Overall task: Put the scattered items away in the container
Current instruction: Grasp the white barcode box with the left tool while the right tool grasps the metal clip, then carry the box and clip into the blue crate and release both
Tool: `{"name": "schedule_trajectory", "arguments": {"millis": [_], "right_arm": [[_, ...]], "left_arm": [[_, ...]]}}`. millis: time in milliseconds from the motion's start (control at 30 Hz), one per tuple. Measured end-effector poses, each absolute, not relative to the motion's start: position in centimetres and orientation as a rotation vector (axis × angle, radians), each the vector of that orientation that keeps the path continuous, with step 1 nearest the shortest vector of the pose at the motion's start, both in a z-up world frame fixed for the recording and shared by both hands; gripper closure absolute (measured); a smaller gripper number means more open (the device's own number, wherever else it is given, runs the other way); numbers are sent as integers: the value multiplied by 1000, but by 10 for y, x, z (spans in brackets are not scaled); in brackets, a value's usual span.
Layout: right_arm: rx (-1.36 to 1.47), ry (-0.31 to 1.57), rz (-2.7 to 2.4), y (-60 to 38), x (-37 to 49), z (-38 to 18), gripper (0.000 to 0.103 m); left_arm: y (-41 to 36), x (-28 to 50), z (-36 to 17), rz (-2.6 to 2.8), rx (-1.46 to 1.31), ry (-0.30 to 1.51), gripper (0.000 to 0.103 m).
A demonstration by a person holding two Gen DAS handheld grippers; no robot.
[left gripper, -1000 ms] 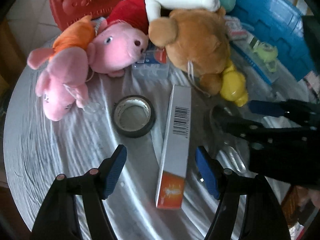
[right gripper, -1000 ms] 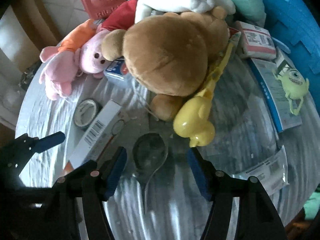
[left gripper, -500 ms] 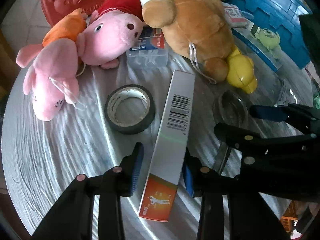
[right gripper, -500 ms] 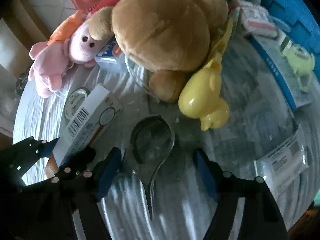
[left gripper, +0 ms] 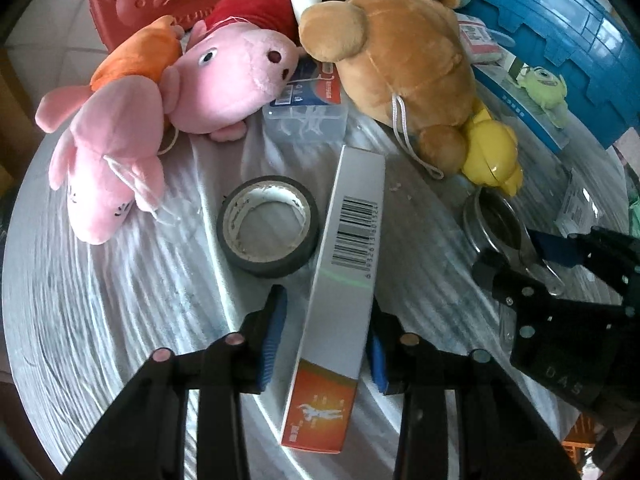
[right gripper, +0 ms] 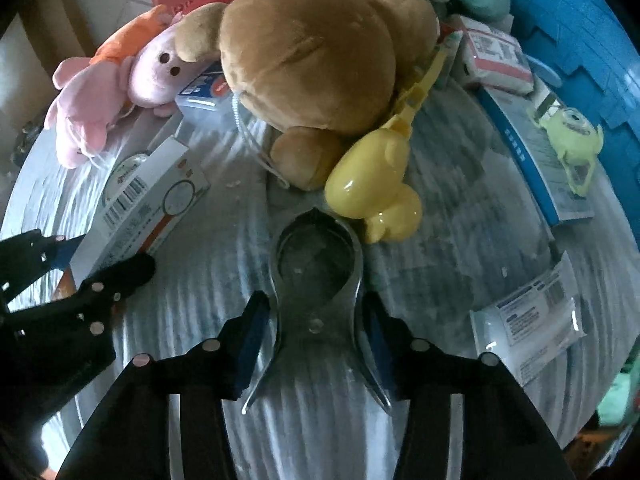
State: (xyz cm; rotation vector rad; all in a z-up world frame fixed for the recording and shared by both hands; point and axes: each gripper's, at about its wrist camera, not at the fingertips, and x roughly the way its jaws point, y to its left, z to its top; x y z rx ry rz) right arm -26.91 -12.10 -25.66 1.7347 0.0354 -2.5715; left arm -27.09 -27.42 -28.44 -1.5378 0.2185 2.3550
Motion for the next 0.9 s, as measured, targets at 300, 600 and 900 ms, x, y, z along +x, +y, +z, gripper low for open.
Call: {"name": "schedule_trajectory", "arguments": {"millis": [300, 600, 900], "right_arm": [[1629, -37, -2590, -117, -260, -222, 66], [1502, -1, -2634, -130, -241, -213, 66], [1340, 54, -2690, -117, -230, -152, 66]], "left_arm": [[-277, -260, -249, 2403, -1458, 166, 80], [-266, -257, -211, 2460, -1369, 132, 80], [-251, -243, -159, 2515, -1247, 127, 80]]}}
